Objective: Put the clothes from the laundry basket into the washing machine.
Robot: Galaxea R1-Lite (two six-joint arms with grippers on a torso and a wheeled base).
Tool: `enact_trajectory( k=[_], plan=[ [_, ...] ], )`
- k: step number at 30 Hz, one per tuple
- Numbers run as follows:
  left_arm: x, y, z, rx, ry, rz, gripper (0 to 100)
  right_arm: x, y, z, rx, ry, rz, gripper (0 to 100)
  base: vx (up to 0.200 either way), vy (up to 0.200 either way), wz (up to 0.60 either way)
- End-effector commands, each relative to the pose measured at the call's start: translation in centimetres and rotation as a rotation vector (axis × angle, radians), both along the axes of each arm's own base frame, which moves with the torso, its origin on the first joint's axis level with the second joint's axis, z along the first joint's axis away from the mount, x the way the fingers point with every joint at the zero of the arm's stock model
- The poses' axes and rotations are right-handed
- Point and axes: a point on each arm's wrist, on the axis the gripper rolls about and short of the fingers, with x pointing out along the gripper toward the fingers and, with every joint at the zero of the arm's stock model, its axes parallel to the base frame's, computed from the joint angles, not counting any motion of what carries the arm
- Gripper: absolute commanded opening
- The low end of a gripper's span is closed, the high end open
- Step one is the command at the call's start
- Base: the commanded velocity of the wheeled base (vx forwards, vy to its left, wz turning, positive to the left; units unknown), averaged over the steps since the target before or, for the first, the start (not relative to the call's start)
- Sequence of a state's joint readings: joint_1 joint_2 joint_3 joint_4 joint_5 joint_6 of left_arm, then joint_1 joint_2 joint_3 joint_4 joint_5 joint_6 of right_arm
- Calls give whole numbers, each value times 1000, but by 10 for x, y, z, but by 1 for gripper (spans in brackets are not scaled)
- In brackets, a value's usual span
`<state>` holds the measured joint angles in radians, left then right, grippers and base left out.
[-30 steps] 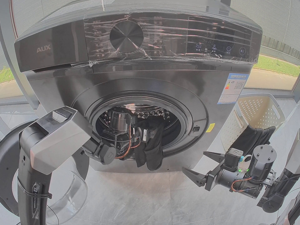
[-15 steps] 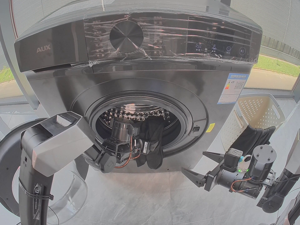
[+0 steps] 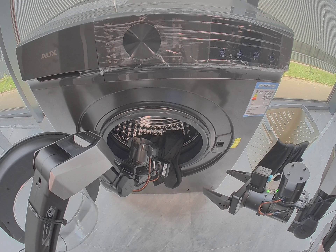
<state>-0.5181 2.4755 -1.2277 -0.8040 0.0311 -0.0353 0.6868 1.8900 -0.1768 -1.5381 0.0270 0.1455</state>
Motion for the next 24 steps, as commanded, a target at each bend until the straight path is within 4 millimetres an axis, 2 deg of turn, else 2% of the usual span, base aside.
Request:
enact_trajectory(
  k=[1, 9, 13, 16, 17, 24],
  plan=[
    [9, -2, 0, -20, -28, 20, 0, 0, 0, 0, 0, 0, 1, 100, 0, 0, 0],
    [50, -1, 43, -150, -262, 182, 0, -2, 2, 0, 0, 0, 9, 100, 0, 0, 0],
    [58, 5, 55, -177, -301, 210, 0, -1, 2, 0, 1, -1, 9, 100, 0, 0, 0],
    [57, 6, 54, -178, -300, 212, 0, -1, 2, 0, 1, -1, 9, 100, 0, 0, 0],
    [56, 7, 53, -172, -294, 211, 100, -1, 2, 1, 3, -4, 9, 100, 0, 0, 0],
    [48, 3, 46, -167, -259, 201, 100, -1, 2, 0, 1, -1, 9, 100, 0, 0, 0]
  ],
)
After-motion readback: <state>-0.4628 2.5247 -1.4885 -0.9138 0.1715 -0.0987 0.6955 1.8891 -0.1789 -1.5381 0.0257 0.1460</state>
